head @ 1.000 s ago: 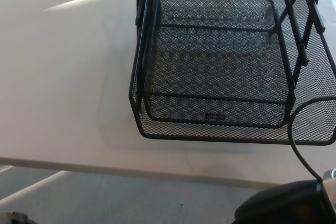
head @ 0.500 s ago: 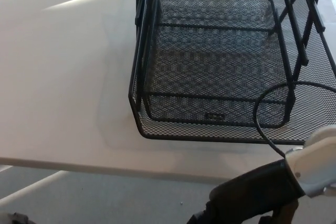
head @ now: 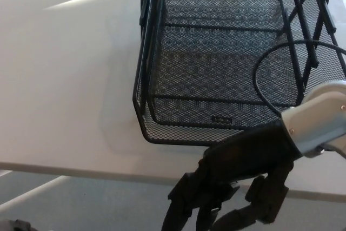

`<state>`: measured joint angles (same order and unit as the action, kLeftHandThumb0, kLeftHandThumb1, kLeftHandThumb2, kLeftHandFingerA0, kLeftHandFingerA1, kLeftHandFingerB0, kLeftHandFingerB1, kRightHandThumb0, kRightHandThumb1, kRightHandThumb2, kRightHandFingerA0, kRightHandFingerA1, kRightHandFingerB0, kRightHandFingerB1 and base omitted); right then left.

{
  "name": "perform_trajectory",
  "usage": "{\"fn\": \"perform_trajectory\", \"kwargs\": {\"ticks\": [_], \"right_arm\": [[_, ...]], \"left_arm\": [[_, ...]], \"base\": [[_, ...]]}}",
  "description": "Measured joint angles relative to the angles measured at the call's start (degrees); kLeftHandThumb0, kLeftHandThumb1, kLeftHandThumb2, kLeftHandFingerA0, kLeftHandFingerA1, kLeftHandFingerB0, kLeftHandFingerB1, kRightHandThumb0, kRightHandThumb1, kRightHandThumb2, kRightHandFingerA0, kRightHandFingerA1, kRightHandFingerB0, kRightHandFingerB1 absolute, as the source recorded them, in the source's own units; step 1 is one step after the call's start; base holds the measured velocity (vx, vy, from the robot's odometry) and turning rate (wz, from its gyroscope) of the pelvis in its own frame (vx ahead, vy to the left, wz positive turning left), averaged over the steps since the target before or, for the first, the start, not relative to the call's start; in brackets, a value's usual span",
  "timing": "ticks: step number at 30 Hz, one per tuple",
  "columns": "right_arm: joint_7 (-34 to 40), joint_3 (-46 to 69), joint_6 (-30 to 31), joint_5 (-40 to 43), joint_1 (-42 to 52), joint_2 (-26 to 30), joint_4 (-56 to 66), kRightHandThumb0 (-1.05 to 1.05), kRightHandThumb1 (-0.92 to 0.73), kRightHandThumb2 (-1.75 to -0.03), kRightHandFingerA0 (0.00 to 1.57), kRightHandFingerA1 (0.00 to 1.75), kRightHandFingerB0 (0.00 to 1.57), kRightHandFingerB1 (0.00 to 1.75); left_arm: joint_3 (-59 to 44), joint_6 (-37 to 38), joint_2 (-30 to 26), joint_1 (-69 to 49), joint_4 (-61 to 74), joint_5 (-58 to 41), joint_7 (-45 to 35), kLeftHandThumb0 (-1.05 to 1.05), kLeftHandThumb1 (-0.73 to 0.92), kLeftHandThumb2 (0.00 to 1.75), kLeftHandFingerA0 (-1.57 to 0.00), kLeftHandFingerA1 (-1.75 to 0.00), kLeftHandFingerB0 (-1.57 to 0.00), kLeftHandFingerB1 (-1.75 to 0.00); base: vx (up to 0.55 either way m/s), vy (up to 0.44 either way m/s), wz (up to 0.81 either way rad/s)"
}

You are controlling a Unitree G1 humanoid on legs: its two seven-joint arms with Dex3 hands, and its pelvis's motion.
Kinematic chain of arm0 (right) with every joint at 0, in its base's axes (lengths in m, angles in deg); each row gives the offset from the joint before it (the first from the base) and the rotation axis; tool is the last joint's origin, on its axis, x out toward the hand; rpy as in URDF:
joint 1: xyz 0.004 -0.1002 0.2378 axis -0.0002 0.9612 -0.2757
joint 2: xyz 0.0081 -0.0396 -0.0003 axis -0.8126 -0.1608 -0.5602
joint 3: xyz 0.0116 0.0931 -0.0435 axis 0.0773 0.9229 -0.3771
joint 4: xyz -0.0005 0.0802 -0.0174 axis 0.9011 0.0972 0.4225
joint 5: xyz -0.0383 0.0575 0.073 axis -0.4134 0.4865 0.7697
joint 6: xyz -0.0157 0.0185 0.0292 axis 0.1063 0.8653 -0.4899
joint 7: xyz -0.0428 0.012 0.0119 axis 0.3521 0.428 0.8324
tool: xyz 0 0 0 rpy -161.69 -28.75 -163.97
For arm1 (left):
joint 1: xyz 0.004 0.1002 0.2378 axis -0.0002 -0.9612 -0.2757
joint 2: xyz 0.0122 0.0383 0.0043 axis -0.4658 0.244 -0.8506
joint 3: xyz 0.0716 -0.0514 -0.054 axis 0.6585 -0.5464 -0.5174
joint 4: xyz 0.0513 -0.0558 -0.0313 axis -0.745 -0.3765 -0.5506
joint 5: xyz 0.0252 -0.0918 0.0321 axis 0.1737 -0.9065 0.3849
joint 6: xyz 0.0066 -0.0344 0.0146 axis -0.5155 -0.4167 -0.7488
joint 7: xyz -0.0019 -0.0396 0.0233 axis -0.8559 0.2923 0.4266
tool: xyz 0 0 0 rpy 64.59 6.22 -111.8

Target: A balck drawer is kept on the middle of the table and the robot uses its right hand to push it back away from the robot

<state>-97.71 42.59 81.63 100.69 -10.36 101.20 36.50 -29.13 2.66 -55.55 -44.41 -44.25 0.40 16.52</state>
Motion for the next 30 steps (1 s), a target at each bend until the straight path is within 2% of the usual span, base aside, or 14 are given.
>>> {"fn": "perform_trajectory", "kwargs": {"ticks": [15, 29, 30], "right_arm": [[0.1, 1.5, -0.8, -2.9, -4.2, -3.0, -14.7, -0.71, -0.92, -0.7, 0.35, 0.37, 0.24, 0.31], [0.2, 2.4, -6.1, -7.7, -8.8, -5.9, -34.5, -0.69, -0.91, -0.67, 0.35, 0.36, 0.25, 0.31], [0.3, 2.6, -6.5, -8.0, -9.3, -6.1, -35.8, -0.71, -0.89, -0.67, 0.38, 0.36, 0.27, 0.31]], "left_arm": [[0.0, 0.0, 0.0, 0.0, -0.1, 0.1, 0.0, -0.56, 0.76, 0.62, -0.43, -0.36, -0.33, -0.32], [-0.1, 0.0, 0.0, 0.0, -0.2, 0.1, 0.1, -0.59, 0.73, 0.65, -0.41, -0.37, -0.32, -0.33], [-0.1, 0.0, 0.0, 0.0, -0.2, 0.1, 0.1, -0.57, 0.77, 0.63, -0.42, -0.36, -0.31, -0.32]], "base": [[0.0, 0.0, 0.0], [0.0, 0.0, 0.0], [0.0, 0.0, 0.0]]}}
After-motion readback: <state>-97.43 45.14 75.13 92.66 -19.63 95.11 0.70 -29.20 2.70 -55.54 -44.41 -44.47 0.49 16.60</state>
